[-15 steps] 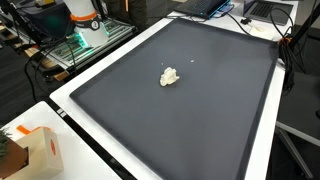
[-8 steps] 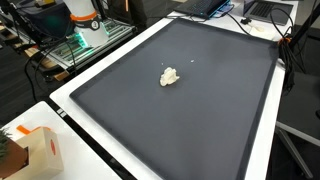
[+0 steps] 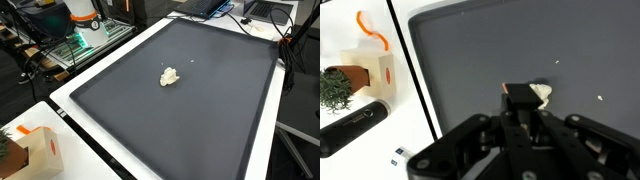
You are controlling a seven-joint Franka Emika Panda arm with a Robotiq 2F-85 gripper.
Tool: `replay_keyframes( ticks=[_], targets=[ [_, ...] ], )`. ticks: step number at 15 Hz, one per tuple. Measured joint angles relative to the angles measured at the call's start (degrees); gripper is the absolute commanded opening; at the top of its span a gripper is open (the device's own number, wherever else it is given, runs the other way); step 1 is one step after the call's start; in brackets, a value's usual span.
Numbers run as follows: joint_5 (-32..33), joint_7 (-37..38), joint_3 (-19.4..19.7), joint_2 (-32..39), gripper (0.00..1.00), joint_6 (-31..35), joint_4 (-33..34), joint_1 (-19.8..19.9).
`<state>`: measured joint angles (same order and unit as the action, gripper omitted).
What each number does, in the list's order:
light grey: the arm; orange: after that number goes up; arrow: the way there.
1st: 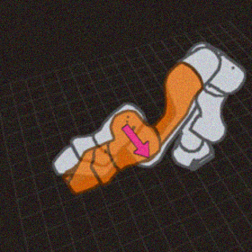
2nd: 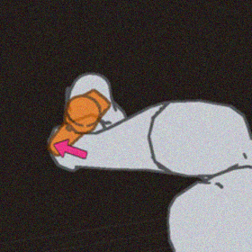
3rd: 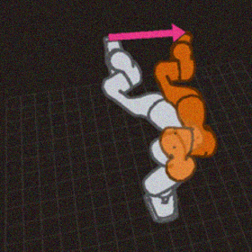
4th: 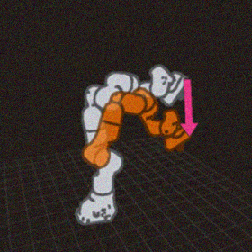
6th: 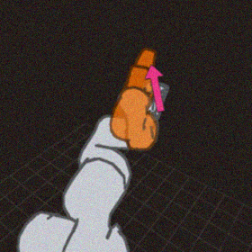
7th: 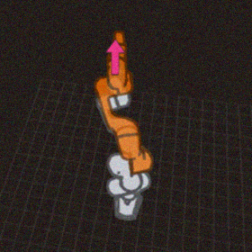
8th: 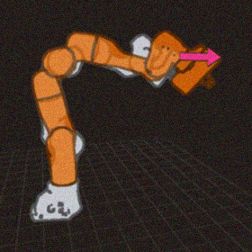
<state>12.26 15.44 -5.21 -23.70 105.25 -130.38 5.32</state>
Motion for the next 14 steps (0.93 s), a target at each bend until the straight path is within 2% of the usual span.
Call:
replay_keyframes(
  ticks=[2, 7, 10, 14],
  targets=[
    [-1.1, -0.1, 1.1, 0.8, 0.03, 2.2, 0.0, -0.1],
    [-8.7, -3.9, 4.9, 6.6, 0.03, 13.3, -0.1, -0.1],
    [-15.7, -7.4, 6.7, 11.2, 0.03, 18.8, -0.1, -0.2],
    [-28.4, -10.4, 8.5, 16.5, 0.03, 22.3, 0.0, -0.5]
  ],
)
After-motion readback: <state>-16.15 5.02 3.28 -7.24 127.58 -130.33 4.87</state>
